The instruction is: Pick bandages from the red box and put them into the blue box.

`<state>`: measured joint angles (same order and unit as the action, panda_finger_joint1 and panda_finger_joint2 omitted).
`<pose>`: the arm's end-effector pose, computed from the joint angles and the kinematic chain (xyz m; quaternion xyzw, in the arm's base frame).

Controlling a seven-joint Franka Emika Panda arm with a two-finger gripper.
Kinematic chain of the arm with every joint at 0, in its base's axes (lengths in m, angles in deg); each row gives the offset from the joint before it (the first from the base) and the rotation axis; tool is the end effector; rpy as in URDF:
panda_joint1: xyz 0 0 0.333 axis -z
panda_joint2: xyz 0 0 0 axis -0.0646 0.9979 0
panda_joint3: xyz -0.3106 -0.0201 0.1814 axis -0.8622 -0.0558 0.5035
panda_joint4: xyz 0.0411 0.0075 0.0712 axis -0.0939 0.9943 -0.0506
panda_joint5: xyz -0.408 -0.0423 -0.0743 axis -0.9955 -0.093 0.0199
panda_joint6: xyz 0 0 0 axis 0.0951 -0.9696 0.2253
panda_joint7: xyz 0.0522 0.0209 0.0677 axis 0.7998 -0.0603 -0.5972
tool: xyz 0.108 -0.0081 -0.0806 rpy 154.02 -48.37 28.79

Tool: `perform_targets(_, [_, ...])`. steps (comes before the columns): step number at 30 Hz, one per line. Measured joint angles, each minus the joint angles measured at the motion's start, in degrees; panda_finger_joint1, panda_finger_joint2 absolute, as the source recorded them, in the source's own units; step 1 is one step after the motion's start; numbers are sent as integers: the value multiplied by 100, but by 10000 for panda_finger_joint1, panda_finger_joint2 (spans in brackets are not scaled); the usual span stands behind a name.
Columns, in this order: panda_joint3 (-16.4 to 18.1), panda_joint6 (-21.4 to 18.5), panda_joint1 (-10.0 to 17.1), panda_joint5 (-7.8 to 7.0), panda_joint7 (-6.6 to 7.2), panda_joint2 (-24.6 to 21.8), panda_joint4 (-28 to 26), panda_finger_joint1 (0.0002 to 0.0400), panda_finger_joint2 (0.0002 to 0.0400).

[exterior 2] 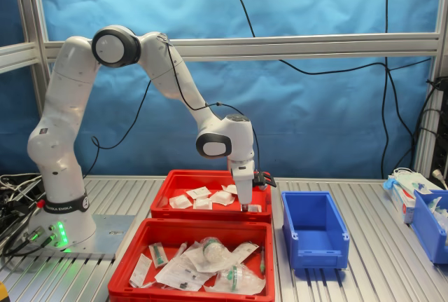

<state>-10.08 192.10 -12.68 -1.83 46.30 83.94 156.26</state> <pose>0.5818 0.0943 0.1825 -0.9436 0.3286 -0.0315 0.0247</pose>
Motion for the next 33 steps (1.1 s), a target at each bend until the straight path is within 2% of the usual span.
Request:
perform_targets(18, [-64,0,0,0,0,199,-377,400,400])
perform_targets(33, [-72,0,0,0,0,247,-447,400,400])
